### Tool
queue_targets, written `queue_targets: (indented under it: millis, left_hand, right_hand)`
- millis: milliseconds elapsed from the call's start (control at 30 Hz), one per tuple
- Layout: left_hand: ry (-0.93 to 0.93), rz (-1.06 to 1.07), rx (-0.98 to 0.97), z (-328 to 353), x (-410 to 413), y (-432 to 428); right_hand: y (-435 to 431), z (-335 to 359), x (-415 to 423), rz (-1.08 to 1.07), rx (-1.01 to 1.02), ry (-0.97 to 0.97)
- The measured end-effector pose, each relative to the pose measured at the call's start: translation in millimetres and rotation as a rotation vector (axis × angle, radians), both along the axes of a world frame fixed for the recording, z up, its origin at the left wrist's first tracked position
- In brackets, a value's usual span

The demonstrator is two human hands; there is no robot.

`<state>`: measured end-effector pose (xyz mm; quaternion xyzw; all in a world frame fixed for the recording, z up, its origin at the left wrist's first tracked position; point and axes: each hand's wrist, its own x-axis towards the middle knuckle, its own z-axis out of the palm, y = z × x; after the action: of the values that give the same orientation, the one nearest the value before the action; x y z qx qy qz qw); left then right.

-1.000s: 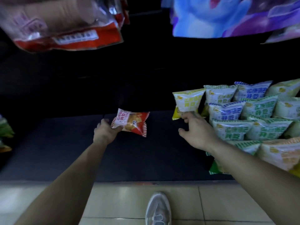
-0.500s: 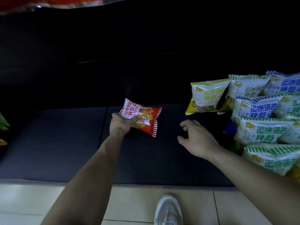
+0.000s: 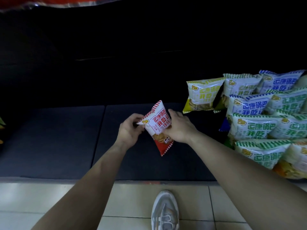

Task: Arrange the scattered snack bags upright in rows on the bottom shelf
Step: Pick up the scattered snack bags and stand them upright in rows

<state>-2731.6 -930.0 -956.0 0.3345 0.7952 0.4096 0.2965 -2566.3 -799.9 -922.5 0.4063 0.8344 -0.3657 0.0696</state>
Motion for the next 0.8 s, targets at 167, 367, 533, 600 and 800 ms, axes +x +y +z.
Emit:
queue_targets:
  millis: [167,367,533,600,800]
  left_hand:
    - [-0.169,-0.083,0.021,8,2,1]
    - [-0.116,-0.120,-0.205,13,12,11]
    - [-0.031,-0.173,-0.211,31,28,14]
    - [-0.041,-0.163,-0.185,39,40,20]
    - [0.018,-0.185,-0.125,61,78,73]
  right_hand:
    - [-12,-19,5,-0.097,-0.037,0.079]
    - [-31,-17,34,-0.085,0.008,0.153]
    - [-24,24,64,-0.010,0.114,0.100]
    - [-14,47,80,0.000,0.169,0.107]
    - [30,97,154,-0.047,0.318,0.070]
